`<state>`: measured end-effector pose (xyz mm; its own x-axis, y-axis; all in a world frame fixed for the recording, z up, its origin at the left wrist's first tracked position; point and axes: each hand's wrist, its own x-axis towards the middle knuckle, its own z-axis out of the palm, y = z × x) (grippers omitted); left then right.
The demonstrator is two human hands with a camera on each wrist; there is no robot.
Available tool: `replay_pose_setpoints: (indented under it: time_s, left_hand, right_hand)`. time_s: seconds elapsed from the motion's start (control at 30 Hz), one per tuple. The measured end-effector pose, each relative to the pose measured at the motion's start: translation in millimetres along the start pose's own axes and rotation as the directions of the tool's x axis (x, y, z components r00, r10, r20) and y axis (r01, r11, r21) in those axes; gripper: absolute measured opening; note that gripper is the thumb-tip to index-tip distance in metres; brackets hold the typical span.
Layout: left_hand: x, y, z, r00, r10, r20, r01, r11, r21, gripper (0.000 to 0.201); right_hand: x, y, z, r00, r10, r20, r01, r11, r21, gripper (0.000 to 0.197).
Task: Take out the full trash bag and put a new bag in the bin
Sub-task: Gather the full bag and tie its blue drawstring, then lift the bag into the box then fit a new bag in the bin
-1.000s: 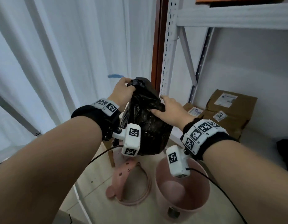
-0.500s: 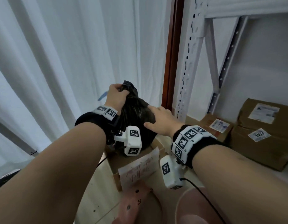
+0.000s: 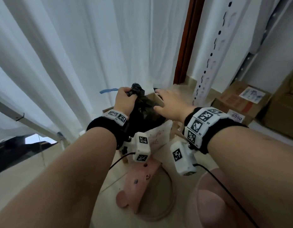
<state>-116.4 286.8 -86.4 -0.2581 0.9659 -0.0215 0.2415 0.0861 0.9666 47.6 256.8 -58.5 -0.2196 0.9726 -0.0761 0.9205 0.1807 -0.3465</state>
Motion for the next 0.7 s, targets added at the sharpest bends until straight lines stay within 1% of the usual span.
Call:
replay_pose_setpoints:
  time_s: [0.07, 0.1, 0.17, 0.23, 0.27, 0.33, 0.4, 0.47, 0.5, 0.6, 0.7]
  left_hand:
    - [1, -32, 6, 0.999, -0.048, -0.022, 0.049, 0.999, 0.019, 0.031]
    - [3, -36, 8, 0.998, -0.050, -0.027, 0.050, 0.999, 0.006, 0.031]
    - [8, -38, 14, 0.999, -0.017, -0.028, 0.016, 0.999, -0.036, 0.032]
    - [12, -35, 21, 0.999, 0.030, -0.027, -0.031, 0.999, -0.038, 0.038]
    - [11, -35, 23, 0.999, 0.039, -0.007, -0.039, 0.999, -0.010, 0.042]
    - [9, -41, 25, 0.996, 0.018, 0.090, -0.027, 0.994, 0.103, 0.053]
    - [5, -50, 26, 0.982, -0.028, 0.184, -0.019, 0.968, 0.252, 0.064]
    - [-3, -51, 26, 0.970, -0.041, 0.238, -0.046, 0.937, 0.347, 0.071]
    - [-6, -49, 25, 0.967, -0.025, 0.253, -0.070, 0.930, 0.362, 0.071]
    - [-24, -37, 20, 0.962, 0.018, 0.271, -0.130, 0.908, 0.399, 0.061]
    - [-60, -24, 15, 0.962, 0.039, 0.269, -0.155, 0.892, 0.426, 0.061]
  right_hand:
    - [0, 11, 26, 0.999, 0.009, 0.050, -0.008, 1.000, -0.029, 0.067]
    - [0, 15, 35, 0.998, 0.013, 0.063, -0.010, 0.999, -0.049, 0.067]
    - [0, 20, 52, 0.996, 0.024, 0.084, -0.020, 0.998, -0.056, 0.066]
    - [4, 21, 68, 0.996, 0.033, 0.084, -0.028, 0.998, -0.060, 0.065]
    - [5, 21, 74, 0.996, 0.039, 0.080, -0.033, 0.997, -0.070, 0.064]
    - [6, 20, 81, 0.995, 0.047, 0.084, -0.041, 0.996, -0.079, 0.063]
    - [4, 18, 85, 0.994, 0.051, 0.094, -0.044, 0.996, -0.077, 0.063]
    - [1, 18, 85, 0.995, 0.052, 0.091, -0.044, 0.996, -0.081, 0.062]
    - [-3, 18, 82, 0.995, 0.051, 0.085, -0.044, 0.996, -0.081, 0.062]
    - [-22, 17, 71, 0.996, 0.055, 0.071, -0.050, 0.997, -0.063, 0.063]
    - [-54, 16, 51, 0.997, 0.057, 0.046, -0.055, 0.998, -0.024, 0.064]
